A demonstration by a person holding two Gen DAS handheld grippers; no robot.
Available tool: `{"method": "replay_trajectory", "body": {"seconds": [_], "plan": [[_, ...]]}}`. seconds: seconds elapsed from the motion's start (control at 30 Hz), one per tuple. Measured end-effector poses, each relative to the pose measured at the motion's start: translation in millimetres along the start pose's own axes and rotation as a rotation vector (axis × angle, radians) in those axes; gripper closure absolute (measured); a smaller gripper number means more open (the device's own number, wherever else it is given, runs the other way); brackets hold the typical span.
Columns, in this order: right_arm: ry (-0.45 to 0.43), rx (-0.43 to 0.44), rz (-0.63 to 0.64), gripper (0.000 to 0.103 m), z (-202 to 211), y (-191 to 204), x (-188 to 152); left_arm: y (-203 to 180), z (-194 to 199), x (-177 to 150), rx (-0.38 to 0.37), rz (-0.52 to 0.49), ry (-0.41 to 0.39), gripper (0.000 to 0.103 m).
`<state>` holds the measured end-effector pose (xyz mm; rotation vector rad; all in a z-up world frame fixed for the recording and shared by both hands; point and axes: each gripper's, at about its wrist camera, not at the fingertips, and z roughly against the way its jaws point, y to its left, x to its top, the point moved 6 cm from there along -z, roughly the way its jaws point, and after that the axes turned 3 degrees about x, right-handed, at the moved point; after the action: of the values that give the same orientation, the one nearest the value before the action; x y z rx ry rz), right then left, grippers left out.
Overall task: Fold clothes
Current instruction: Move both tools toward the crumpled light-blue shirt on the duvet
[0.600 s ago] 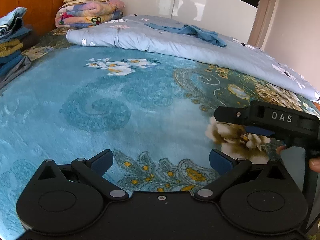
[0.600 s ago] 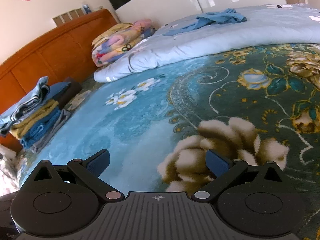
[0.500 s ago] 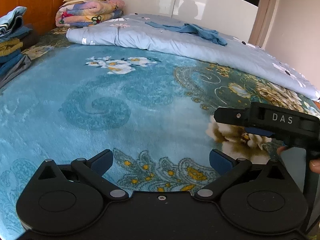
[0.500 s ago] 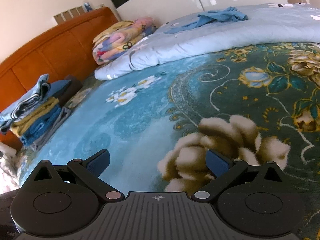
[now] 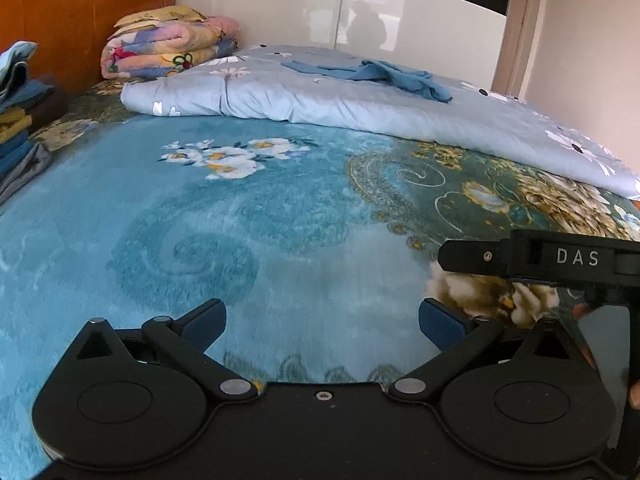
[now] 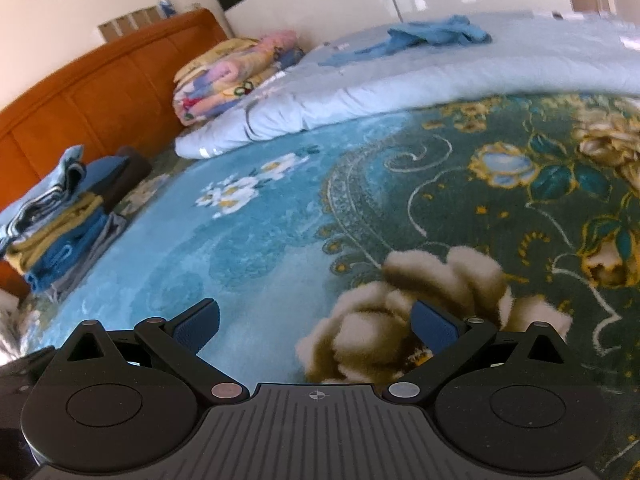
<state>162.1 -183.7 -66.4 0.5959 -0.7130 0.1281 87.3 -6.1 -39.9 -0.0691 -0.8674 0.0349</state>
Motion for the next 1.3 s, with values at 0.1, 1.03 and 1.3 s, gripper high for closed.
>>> {"method": "replay_trajectory", "body": {"seconds": [0.1, 1.03, 1.3], "plan": [[0.071, 0.083, -0.051, 0.0, -10.8, -4.8, 5.8, 1.7, -6.6, 7.5, -0.035, 0.017, 0.01, 0.001], [-0.283, -0.058, 0.017, 0.0, -23.6, -39.9, 122.0, 26.1, -88.6, 77.0, 0.111, 0.03, -0.23, 0.002], [-0.341, -0.068, -0.022, 0.0, -45.2, -57.2, 152.3, 38.8, -125.4, 94.8, 0.052, -0.013, -0.226, 0.002]]}}
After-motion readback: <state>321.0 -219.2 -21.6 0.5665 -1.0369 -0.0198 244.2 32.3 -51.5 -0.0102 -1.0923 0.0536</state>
